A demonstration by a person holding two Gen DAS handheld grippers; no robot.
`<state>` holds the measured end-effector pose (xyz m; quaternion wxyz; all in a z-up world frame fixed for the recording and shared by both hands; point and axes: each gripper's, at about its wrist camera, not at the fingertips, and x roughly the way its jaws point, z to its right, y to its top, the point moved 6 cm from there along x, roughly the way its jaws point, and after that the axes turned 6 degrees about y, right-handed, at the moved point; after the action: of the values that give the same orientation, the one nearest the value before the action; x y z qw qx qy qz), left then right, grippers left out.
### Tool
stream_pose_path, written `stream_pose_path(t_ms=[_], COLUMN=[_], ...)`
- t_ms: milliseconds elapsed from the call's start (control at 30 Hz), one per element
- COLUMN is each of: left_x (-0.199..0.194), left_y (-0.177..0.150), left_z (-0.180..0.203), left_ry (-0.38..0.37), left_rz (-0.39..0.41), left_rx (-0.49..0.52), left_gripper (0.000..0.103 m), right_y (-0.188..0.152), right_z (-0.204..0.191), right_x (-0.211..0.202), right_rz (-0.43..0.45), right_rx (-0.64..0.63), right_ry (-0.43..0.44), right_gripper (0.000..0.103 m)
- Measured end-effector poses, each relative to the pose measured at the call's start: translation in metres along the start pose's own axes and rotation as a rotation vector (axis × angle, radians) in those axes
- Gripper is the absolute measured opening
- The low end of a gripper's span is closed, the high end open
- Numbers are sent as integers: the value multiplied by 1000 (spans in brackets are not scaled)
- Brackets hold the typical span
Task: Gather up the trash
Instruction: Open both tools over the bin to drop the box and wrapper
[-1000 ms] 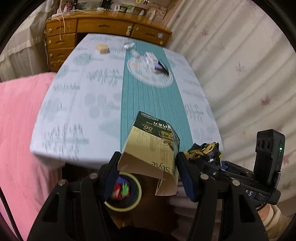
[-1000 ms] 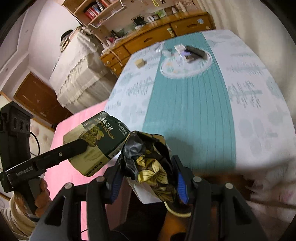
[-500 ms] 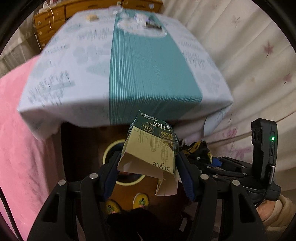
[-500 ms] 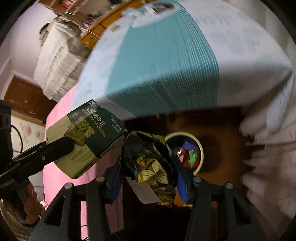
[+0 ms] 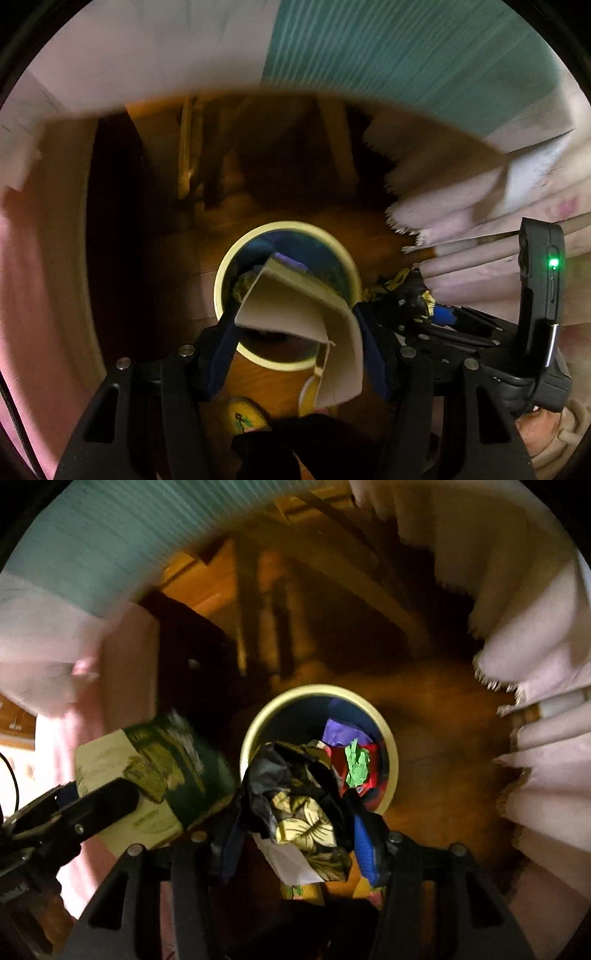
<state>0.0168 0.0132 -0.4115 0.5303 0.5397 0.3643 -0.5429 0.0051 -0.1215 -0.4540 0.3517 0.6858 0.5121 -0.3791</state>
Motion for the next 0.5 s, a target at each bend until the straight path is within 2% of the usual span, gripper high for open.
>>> stream_pose_path(t_ms=[200, 233, 267, 333, 500], left_x=[70, 79, 84, 93, 106], left_y=[-1, -3, -4, -5, -9], left_z=[-10, -13, -16, -22, -33], left_ry=[39, 38, 38, 28, 55], left_rz=[-55, -64, -66, -66, -69], left_rx=[32, 33, 31, 21, 0], left_gripper=[61, 64, 72, 79, 79], right_y=[1, 2, 3, 4, 3], right_z=[33, 35, 36, 37, 40], right_x=[63, 70, 75, 83, 93], right_rz=[-30, -22, -18, -9, 6], right_rx=[51, 43, 34, 19, 0], right_ry=[-25, -40, -48, -46, -73], right_gripper=[63, 66, 70, 75, 75])
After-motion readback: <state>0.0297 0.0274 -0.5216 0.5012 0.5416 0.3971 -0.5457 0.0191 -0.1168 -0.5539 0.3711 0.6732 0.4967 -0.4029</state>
